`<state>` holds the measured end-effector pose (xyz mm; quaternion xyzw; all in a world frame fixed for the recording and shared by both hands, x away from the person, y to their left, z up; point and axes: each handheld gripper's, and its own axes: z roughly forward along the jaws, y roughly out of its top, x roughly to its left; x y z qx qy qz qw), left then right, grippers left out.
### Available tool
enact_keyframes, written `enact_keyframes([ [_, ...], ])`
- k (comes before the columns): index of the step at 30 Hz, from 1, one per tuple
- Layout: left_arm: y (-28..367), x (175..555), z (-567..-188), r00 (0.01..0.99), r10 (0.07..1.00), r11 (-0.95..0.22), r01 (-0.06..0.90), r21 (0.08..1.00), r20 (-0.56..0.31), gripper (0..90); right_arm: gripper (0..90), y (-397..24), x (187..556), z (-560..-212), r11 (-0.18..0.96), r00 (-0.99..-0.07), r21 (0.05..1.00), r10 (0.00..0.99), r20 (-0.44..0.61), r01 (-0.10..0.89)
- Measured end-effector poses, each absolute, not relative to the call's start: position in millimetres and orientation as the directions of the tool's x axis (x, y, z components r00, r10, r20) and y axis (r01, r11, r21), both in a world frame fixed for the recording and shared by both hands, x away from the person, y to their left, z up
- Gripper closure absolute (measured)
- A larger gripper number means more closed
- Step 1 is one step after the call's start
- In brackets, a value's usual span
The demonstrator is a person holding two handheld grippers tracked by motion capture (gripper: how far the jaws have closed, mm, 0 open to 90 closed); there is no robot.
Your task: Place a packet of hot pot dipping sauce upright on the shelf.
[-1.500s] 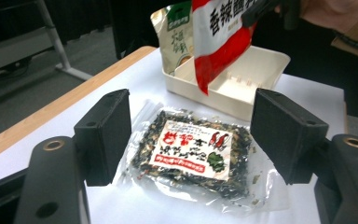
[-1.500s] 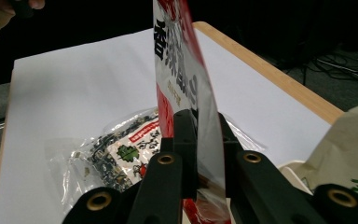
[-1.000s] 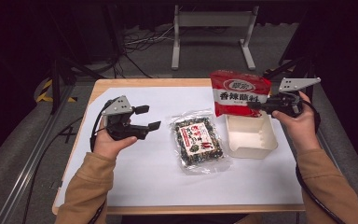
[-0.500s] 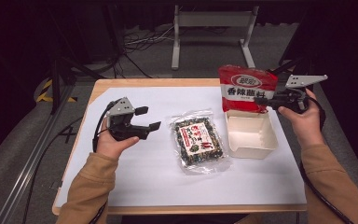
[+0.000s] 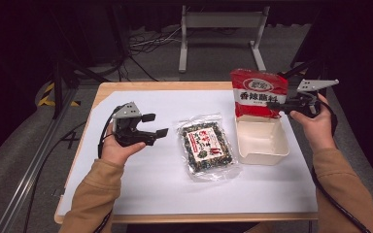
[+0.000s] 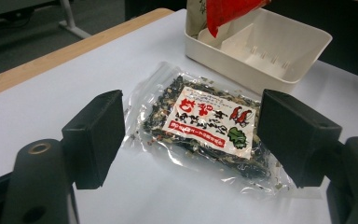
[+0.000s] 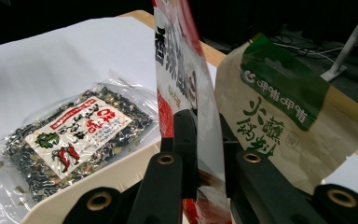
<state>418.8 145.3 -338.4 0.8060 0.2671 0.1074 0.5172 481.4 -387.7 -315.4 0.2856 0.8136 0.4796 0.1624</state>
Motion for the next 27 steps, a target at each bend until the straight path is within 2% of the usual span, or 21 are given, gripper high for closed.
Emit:
enact_keyframes([
  [11,144.3,419.7,-341.8,0.836,0.546,-0.331,0.277,0.902,-0.056,22.7,83.7,-392.6,495.3,-338.5,0.37,-0.771,0.859,0.635,0.045,0.355],
  [20,144.1,420.3,-344.3,0.825,0.556,-0.313,0.321,0.894,-0.102,22.6,83.7,-392.5,500.9,-351.9,0.382,-0.77,0.844,0.636,0.055,0.376],
  [27,143.8,420.2,-344.5,0.827,0.554,-0.319,0.322,0.891,-0.1,22.6,83.0,-389.3,501.0,-357.5,0.401,-0.76,0.835,0.649,0.031,0.376],
])
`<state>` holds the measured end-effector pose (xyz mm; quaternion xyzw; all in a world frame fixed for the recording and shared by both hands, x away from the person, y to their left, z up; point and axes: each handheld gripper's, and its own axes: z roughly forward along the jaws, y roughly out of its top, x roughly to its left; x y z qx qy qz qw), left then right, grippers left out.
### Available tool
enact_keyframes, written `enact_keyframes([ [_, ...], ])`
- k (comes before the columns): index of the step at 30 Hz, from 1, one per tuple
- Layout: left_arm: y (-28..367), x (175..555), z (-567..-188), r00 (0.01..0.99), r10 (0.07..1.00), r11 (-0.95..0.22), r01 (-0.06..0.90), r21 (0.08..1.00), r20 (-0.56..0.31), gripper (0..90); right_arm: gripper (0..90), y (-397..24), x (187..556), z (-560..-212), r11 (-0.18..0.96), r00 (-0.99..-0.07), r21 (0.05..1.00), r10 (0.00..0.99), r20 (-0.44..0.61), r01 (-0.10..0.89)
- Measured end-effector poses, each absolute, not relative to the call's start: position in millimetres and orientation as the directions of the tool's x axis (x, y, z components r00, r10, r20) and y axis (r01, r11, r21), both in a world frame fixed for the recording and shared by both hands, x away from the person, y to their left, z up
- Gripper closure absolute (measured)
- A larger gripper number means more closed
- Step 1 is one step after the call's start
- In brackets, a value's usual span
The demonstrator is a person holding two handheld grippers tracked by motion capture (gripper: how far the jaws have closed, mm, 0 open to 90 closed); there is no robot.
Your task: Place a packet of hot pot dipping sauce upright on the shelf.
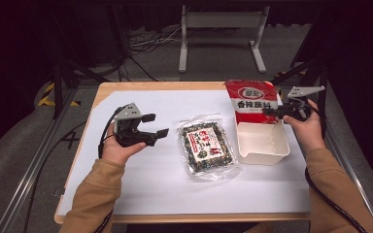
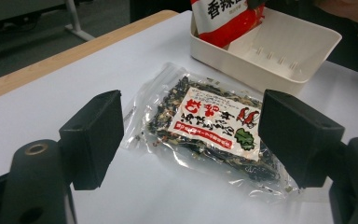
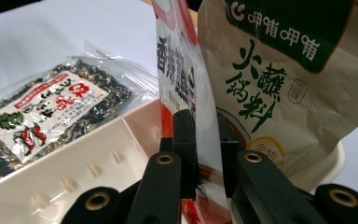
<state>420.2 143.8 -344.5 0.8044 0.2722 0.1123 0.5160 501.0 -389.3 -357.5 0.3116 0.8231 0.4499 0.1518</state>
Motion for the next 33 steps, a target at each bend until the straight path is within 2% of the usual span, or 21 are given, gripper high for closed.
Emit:
enact_keyframes([
  [8,142.9,421.4,-346.1,0.822,0.557,-0.305,0.332,0.892,-0.116,19.2,83.1,-381.2,498.1,-355.8,0.458,-0.737,0.799,0.675,-0.027,0.39],
  [14,142.3,422.4,-347.5,0.82,0.56,-0.303,0.34,0.89,-0.122,18.7,82.9,-371.4,496.4,-357.6,0.544,-0.711,0.726,0.695,-0.11,0.42],
  [27,137.5,425.2,-353.9,0.821,0.557,-0.332,0.356,0.873,-0.123,22.3,82.7,-373.0,494.6,-365.4,0.501,-0.679,0.746,0.729,-0.09,0.439],
  [29,136.9,426.5,-355.1,0.822,0.553,-0.335,0.365,0.869,-0.132,22.7,76.5,-373.8,493.9,-365.2,0.484,-0.664,0.744,0.744,-0.072,0.461],
  [30,136.9,427.6,-355.2,0.825,0.552,-0.342,0.358,0.869,-0.122,23.2,68.8,-373.8,493.7,-364.8,0.481,-0.654,0.739,0.753,-0.073,0.471],
  [33,135.0,427.9,-355.7,0.825,0.548,-0.338,0.366,0.867,-0.135,23.6,63.9,-374.8,492.2,-362.7,0.483,-0.641,0.741,0.762,-0.093,0.466],
])
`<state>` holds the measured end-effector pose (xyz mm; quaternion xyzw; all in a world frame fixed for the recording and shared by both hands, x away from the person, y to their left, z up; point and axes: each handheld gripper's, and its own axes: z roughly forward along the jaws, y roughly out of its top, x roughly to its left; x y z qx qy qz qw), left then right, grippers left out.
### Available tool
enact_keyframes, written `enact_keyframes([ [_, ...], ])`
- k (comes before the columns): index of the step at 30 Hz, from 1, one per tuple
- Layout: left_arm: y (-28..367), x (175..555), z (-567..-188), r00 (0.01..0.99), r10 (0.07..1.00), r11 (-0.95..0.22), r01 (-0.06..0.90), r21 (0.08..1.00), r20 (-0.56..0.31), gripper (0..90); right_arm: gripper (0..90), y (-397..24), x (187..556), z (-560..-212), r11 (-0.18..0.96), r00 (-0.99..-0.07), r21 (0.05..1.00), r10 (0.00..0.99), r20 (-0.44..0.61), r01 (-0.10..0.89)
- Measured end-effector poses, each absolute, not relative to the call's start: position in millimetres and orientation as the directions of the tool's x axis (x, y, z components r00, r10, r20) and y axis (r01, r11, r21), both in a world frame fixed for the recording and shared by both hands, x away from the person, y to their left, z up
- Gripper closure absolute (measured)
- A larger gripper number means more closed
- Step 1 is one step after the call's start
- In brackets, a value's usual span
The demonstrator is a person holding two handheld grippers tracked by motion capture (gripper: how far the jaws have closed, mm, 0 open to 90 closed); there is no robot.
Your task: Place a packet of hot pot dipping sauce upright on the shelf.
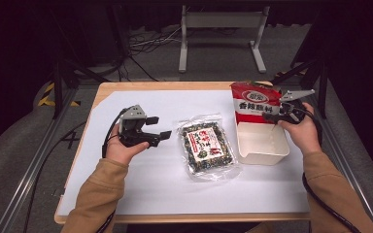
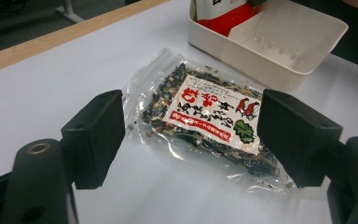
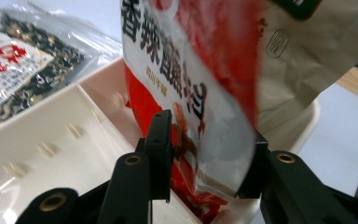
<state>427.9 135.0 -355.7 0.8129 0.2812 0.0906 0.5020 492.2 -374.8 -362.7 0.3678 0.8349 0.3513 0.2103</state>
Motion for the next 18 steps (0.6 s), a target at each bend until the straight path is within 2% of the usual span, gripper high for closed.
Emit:
enact_keyframes([
  [2,133.8,429.0,-355.7,0.828,0.546,-0.339,0.362,0.869,-0.132,23.7,60.4,-377.6,488.9,-356.3,0.447,-0.639,0.773,0.766,-0.072,0.449],
  [9,131.0,431.9,-356.9,0.824,0.553,-0.341,0.357,0.869,-0.122,24.7,49.1,-384.3,474.4,-336.4,0.418,-0.602,0.804,0.793,-0.095,0.423],
  [13,129.3,437.0,-358.7,0.817,0.559,-0.352,0.389,0.851,-0.142,26.3,42.5,-384.0,464.4,-332.7,0.384,-0.581,0.816,0.81,-0.072,0.433],
  [18,127.5,441.5,-359.0,0.81,0.575,-0.366,0.38,0.849,-0.115,25.6,40.0,-384.8,451.6,-327.8,0.375,-0.552,0.822,0.829,-0.09,0.429],
])
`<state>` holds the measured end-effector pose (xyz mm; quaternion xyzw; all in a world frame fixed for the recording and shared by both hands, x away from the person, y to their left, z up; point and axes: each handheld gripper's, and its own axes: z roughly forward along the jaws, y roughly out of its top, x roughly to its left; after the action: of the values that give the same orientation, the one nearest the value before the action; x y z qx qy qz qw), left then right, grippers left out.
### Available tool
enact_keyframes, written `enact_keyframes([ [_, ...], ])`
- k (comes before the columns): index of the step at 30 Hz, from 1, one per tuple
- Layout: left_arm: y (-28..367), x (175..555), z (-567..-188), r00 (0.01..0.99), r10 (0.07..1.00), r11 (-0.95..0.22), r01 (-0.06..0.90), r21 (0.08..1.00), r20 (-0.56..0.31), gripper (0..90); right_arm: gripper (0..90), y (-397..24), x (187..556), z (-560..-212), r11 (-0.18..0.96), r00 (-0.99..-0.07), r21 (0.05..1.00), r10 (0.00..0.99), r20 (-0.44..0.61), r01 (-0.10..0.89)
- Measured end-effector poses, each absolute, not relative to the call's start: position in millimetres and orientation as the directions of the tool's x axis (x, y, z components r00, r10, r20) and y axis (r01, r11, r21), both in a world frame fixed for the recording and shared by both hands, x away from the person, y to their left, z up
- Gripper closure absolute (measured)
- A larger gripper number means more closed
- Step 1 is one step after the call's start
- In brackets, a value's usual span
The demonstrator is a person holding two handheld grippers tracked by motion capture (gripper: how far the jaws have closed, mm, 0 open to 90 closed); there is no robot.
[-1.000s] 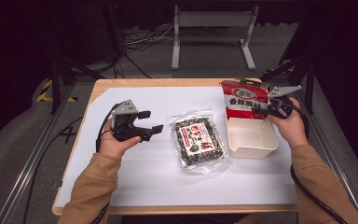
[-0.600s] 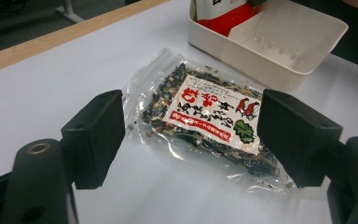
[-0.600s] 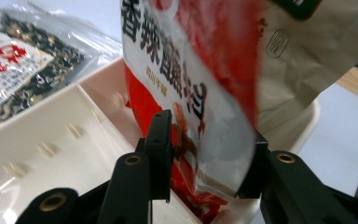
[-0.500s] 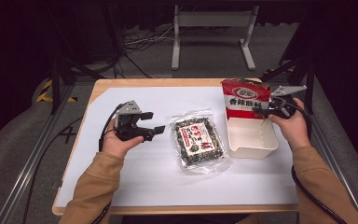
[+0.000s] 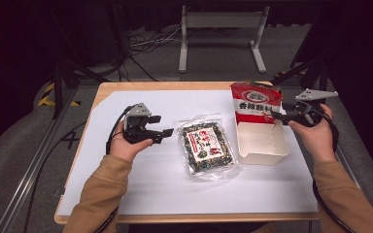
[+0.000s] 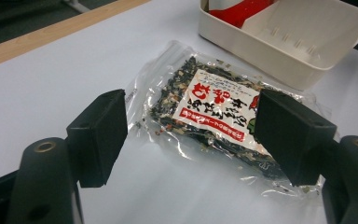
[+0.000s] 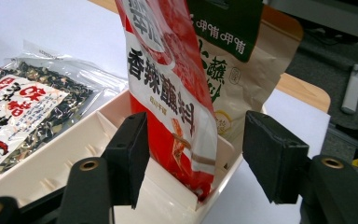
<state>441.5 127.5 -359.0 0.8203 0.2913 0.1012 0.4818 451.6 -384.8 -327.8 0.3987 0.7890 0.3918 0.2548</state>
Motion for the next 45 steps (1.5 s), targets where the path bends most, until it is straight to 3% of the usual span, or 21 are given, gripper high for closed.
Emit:
enact_keyframes([
  [7,127.4,445.7,-358.1,0.804,0.585,-0.37,0.385,0.846,-0.11,26.1,41.4,-386.5,426.5,-318.7,0.352,-0.541,0.84,0.837,-0.085,0.413],
  [16,124.6,449.7,-360.2,0.805,0.582,-0.377,0.391,0.84,-0.113,26.7,44.9,-369.1,392.2,-316.1,0.35,-0.606,0.855,0.794,-0.054,0.382],
  [31,123.4,459.5,-366.6,0.781,0.613,-0.391,0.434,0.812,-0.123,21.2,43.1,-337.0,374.5,-317.8,0.4,-0.706,0.86,0.705,-0.067,0.317],
  [45,111.9,488.3,-388.6,0.722,0.655,-0.341,0.547,0.765,-0.224,20.0,40.6,-327.6,365.3,-321.7,0.413,-0.725,0.855,0.686,-0.065,0.314],
])
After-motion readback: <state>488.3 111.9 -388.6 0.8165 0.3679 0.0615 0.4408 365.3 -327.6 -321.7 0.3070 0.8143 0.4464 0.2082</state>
